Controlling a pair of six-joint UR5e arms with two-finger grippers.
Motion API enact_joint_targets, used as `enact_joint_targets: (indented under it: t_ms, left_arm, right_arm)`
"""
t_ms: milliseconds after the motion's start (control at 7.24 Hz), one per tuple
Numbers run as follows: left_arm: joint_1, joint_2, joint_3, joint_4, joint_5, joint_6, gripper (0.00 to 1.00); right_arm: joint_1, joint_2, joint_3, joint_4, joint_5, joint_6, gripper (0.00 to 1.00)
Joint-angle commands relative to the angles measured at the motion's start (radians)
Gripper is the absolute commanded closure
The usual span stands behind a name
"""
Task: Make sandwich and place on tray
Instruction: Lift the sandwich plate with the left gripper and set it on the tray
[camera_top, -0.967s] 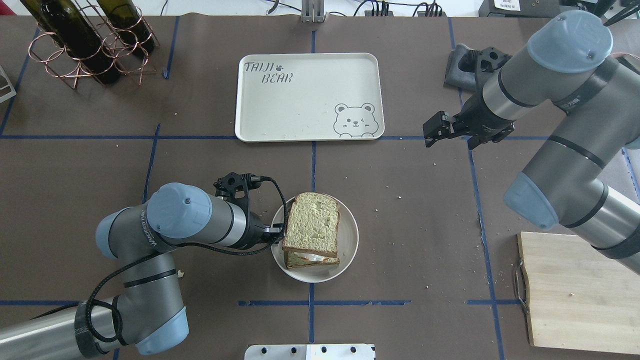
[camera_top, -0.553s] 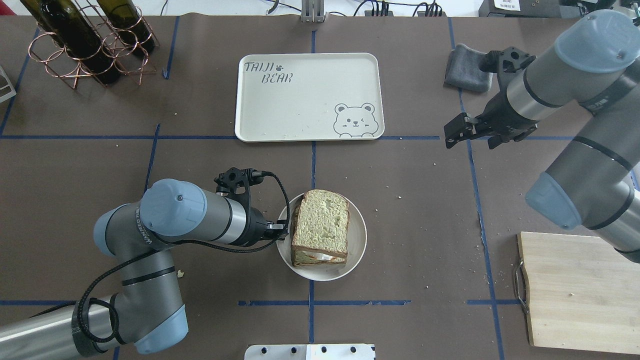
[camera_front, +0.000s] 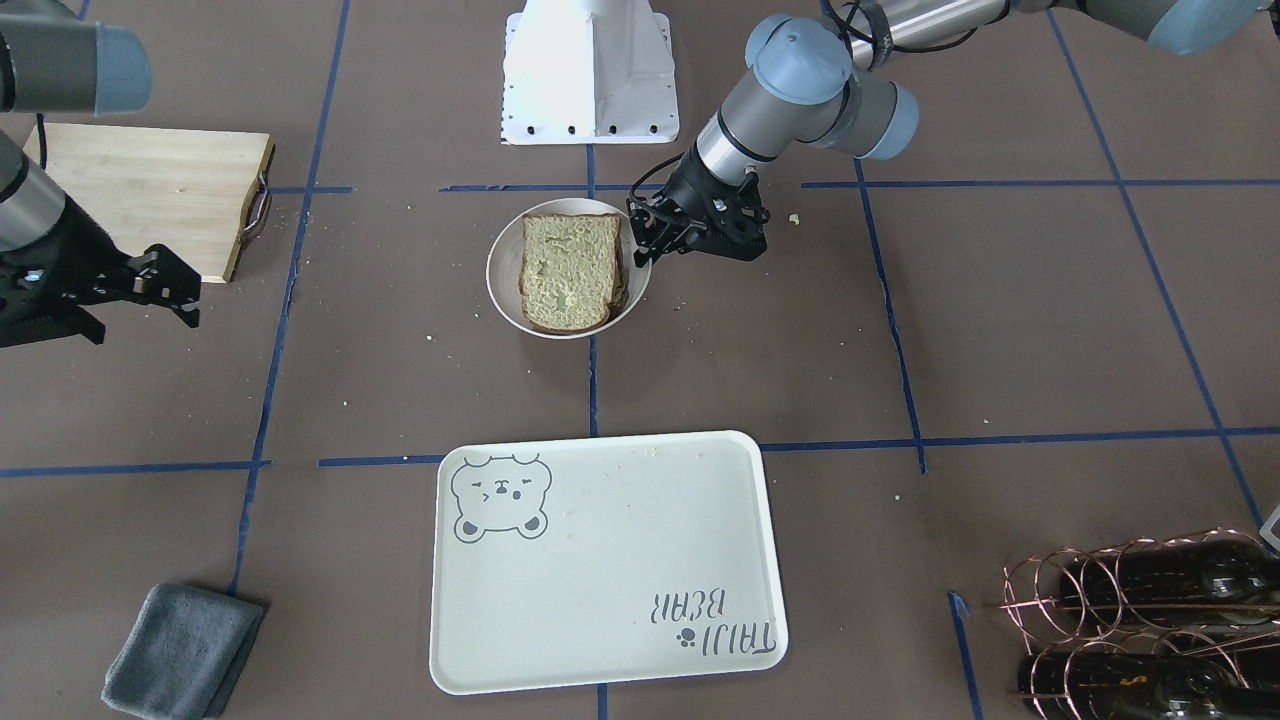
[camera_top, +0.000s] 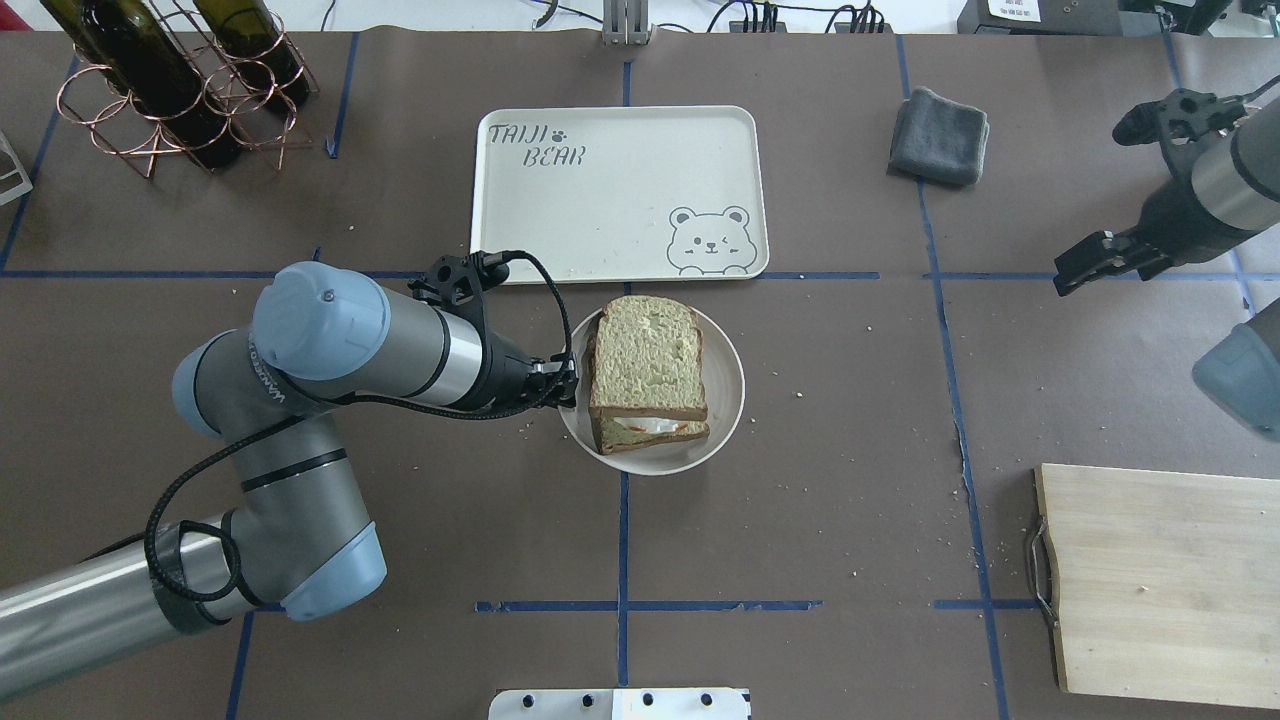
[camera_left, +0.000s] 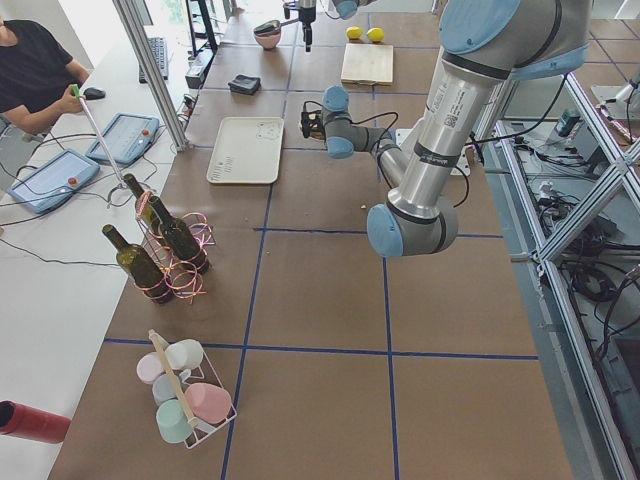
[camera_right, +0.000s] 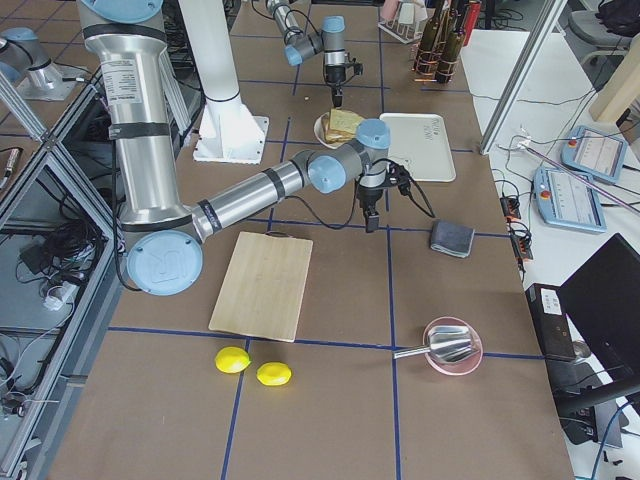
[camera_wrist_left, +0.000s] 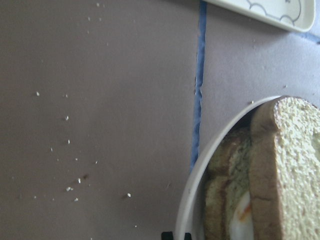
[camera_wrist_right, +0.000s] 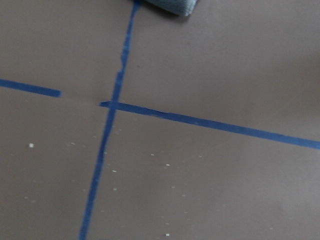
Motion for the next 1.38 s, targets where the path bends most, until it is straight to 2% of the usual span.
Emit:
enact_joint_targets:
  t_ms: [0,276,414,691,967,1105,1243]
  left_arm:
    - [-0.084,-0.175,0.229,0.001,-0.003,-0.149,1.00]
    - [-0.153,-0.237,0.357,-0.003,0.004,-0.269,1.00]
    - [-0.170,-0.251,0.411,-0.052,0.007,-0.362,1.00]
    - [-0.172,-0.330,0.581,-0.118,0.088,-0.463,1.00]
    - [-0.169,-0.334,0.614,-0.134,0.102,-0.460,1.00]
    - [-0.169,-0.331,0.608,-0.135,0.102,-0.448,0.62]
    - [-0.169,-0.320,0.588,-0.134,0.102,-0.390,0.01]
  right_arm:
    - [0.153,-0.038,-0.099,-0.048,0.049,-0.285,0.00]
    - [0.295,-0.066,-0.220,-0.041,0.163,-0.343,0.00]
    - [0.295,-0.054,-0.233,-0.038,0.171,-0.337,0.00]
    - [0.300,-0.069,-0.238,-0.038,0.176,-0.340,0.00]
    - [0.307,-0.066,-0.235,-0.038,0.175,-0.338,0.00]
    - [0.307,-0.061,-0.230,-0.036,0.176,-0.338,0.00]
    - [0.307,-0.060,-0.230,-0.036,0.175,-0.338,0.00]
